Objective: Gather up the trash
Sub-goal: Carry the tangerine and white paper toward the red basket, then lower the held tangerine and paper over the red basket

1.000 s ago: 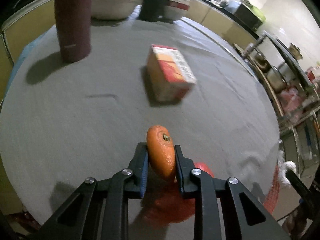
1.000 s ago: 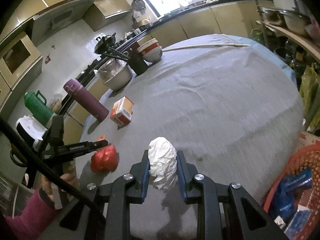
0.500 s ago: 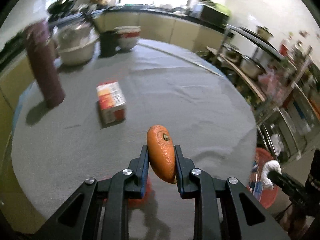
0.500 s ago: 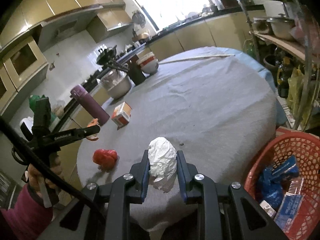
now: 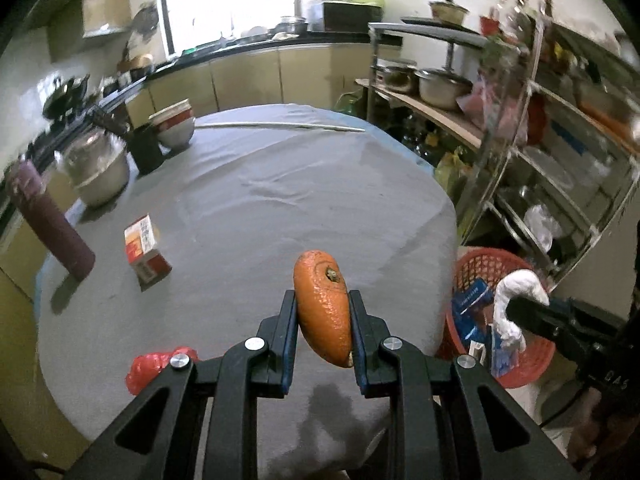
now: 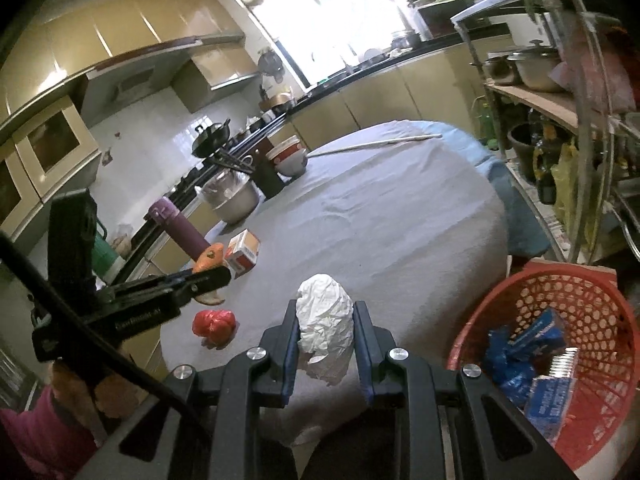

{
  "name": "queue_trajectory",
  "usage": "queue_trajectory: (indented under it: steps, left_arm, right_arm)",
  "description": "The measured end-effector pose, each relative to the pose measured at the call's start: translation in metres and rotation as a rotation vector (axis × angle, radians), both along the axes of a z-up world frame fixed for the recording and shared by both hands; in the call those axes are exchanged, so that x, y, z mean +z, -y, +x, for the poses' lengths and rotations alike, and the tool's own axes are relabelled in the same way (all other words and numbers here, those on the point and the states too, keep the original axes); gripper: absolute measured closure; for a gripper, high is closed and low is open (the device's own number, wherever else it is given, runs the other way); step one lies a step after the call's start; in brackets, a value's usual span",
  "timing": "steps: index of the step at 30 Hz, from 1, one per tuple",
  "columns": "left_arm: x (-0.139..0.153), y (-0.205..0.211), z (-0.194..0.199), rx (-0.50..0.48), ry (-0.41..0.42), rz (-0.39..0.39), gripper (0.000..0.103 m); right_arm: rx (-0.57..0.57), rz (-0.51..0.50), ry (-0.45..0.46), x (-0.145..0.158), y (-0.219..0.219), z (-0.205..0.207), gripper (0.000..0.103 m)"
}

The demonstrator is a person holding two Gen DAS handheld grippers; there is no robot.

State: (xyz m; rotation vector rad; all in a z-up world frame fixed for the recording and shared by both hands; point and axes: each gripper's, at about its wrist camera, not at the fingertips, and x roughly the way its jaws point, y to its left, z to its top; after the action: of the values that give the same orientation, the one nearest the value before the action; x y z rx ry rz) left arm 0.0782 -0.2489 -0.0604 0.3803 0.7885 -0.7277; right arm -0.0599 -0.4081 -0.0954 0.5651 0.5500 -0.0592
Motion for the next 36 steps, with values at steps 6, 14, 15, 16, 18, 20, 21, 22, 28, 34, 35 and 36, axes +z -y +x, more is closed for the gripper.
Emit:
queue_trajectory:
  steps: [6, 14, 15, 16, 18, 20, 21, 22, 28, 34, 35, 36]
  left_arm:
    - [-0.001, 0.022, -0.021, -0.029, 0.052, 0.05, 0.078]
    - [-0.001, 0.04, -0.042, -0.066, 0.081, 0.078, 0.078]
    - [-0.001, 0.043, -0.046, -0.076, 0.082, 0.079, 0.078]
    - [-0.002, 0.046, -0.05, -0.089, 0.083, 0.082, 0.078]
    - [-0.004, 0.052, -0.057, -0.111, 0.084, 0.086, 0.078]
    - [-0.005, 0.059, -0.064, -0.138, 0.081, 0.089, 0.078]
    - [-0.006, 0.062, -0.067, -0.149, 0.081, 0.09, 0.078]
    - [-0.006, 0.066, -0.072, -0.164, 0.085, 0.092, 0.078]
    - [-0.004, 0.089, -0.092, -0.231, 0.093, 0.086, 0.078]
    - [-0.004, 0.109, -0.11, -0.293, 0.098, 0.064, 0.078]
    - [-0.005, 0.112, -0.112, -0.298, 0.099, 0.067, 0.078]
    - [-0.006, 0.115, -0.115, -0.302, 0.102, 0.072, 0.078]
  right_arm:
    - [-0.041, 0.003, 0.009, 0.001, 0.014, -0.02, 0.076]
    - [-0.097, -0.005, 0.01, 0.003, 0.03, -0.046, 0.077]
    - [-0.104, -0.009, 0.008, 0.004, 0.031, -0.048, 0.077]
    - [-0.11, -0.01, 0.007, 0.004, 0.033, -0.051, 0.076]
    - [-0.128, -0.009, 0.003, 0.003, 0.038, -0.06, 0.076]
    - [-0.146, -0.006, -0.002, 0.001, 0.043, -0.067, 0.076]
    - [-0.155, -0.004, -0.005, 0.0, 0.046, -0.07, 0.076]
    - [-0.169, -0.003, -0.008, -0.001, 0.049, -0.076, 0.077]
    - [-0.229, 0.005, -0.011, -0.002, 0.065, -0.099, 0.076]
    - [-0.279, 0.015, -0.012, -0.004, 0.081, -0.119, 0.076]
    - [-0.287, 0.02, -0.013, -0.005, 0.083, -0.122, 0.076]
    - [-0.293, 0.025, -0.013, -0.007, 0.086, -0.124, 0.076]
